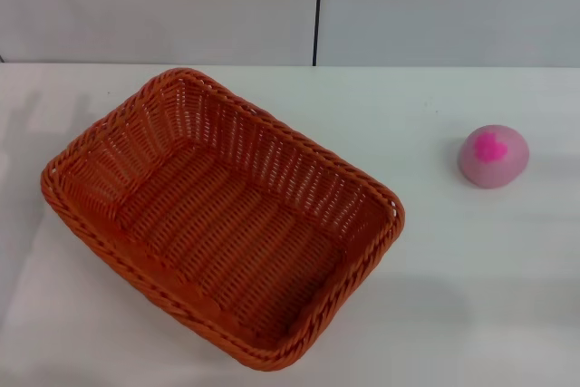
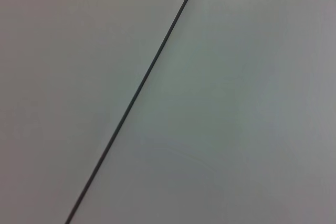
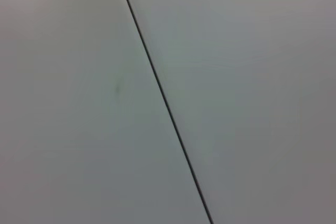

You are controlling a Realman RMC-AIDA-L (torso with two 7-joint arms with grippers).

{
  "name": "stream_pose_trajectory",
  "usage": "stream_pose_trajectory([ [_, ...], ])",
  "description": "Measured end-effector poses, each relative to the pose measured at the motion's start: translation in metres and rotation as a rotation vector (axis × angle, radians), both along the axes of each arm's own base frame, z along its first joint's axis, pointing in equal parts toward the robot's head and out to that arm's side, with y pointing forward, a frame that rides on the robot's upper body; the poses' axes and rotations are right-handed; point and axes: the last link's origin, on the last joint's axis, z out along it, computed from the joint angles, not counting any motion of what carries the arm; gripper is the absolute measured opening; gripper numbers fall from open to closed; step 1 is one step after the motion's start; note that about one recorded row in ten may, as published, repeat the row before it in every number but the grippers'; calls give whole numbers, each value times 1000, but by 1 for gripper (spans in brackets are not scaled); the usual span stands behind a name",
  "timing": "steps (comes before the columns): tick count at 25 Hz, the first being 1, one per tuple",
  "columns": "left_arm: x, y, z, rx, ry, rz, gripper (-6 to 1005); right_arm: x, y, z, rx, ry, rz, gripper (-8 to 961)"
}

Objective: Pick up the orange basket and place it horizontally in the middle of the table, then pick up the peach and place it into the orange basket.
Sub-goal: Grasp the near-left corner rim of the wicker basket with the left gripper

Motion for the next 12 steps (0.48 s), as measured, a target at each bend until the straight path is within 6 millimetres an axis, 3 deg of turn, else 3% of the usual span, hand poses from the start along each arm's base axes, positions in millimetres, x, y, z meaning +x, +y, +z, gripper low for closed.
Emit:
stream_pose_trajectory([
  [9,4,3,8,-19,22,-64,810,-2,1,-6,-65,-30,21,571],
  [12,13,12,12,-116,117,-163,809,-2,2,-6,-78,-39,29,571],
])
